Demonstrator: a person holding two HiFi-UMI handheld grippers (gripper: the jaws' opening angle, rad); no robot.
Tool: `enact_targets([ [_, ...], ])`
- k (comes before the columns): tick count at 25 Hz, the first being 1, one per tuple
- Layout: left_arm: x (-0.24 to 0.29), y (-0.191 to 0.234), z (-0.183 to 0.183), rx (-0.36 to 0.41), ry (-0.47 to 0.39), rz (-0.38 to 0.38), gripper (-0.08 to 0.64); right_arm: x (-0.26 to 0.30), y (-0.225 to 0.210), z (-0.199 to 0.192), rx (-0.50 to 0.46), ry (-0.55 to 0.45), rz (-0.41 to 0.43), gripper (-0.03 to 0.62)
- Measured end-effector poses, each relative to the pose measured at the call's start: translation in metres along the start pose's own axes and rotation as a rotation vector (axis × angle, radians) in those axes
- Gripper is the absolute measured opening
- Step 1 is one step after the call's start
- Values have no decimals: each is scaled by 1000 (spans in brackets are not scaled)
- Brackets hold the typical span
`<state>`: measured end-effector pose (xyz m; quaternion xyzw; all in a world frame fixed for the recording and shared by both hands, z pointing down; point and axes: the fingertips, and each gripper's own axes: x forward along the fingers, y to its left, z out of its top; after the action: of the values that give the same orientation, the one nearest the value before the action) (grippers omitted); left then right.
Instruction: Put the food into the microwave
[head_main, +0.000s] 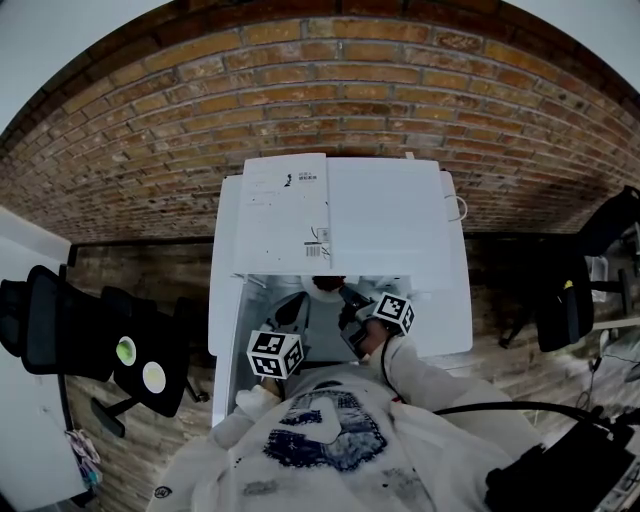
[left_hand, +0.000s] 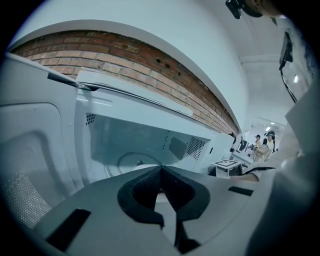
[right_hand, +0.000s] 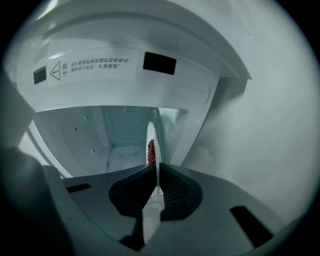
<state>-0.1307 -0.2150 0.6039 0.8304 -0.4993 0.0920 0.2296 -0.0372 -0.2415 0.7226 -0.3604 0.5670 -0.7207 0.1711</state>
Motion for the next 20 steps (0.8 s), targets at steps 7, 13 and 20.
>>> enact_targets([
  [7,1,2,-1,-3,11,-2,8,8,1,4,0,-11,3,22],
  [13,0,0,-3,-10,14,-8,8,9,1,3,8,-10,11,23],
  [20,-1,-2,-3,-8,13,-13,8,8,4,4,1,-12,20,23],
])
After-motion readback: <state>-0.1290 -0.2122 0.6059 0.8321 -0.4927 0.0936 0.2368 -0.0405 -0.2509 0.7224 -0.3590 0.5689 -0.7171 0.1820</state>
